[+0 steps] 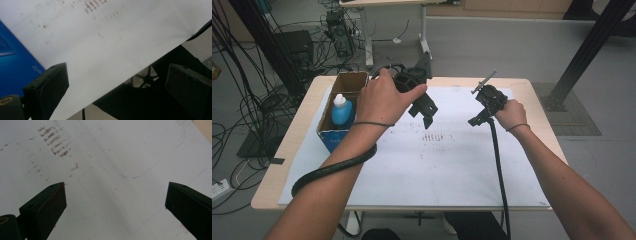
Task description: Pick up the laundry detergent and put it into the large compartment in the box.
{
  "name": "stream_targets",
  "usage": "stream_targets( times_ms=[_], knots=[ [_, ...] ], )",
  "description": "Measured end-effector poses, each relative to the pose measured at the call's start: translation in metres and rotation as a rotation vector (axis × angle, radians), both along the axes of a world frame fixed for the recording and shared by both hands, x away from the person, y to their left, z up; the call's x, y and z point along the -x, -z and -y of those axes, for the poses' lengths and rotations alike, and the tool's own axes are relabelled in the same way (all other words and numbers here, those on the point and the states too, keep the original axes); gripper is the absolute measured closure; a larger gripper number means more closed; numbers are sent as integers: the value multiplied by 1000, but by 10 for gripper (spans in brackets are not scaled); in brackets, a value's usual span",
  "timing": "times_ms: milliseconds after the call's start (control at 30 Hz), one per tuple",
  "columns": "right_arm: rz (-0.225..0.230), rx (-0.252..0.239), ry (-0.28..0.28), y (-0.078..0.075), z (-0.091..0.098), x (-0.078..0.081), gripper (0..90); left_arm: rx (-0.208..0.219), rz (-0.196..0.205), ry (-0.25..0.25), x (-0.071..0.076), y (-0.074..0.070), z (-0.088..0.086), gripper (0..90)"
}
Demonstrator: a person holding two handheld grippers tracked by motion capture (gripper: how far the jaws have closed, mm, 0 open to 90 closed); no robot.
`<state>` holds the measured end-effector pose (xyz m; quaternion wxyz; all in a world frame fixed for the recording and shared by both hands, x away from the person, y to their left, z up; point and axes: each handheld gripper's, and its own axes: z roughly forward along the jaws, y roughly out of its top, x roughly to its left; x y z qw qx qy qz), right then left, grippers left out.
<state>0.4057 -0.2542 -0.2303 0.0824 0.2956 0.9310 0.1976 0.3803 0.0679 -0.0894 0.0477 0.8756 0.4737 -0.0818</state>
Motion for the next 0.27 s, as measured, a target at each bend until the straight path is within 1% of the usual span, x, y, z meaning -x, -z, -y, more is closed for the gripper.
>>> stream_targets(
  times_ms=[167, 200, 267],
  knots=[
    [1, 1, -2, -1, -1, 1, 35, 6, -9, 4, 0, 4, 1, 51],
    [1, 0, -2, -1, -1, 1, 36, 4, -10, 12, 0, 5, 2, 51],
    [1, 0, -1, -1, -1, 2, 36, 8, -9, 7, 1, 5, 3, 51]
  ],
)
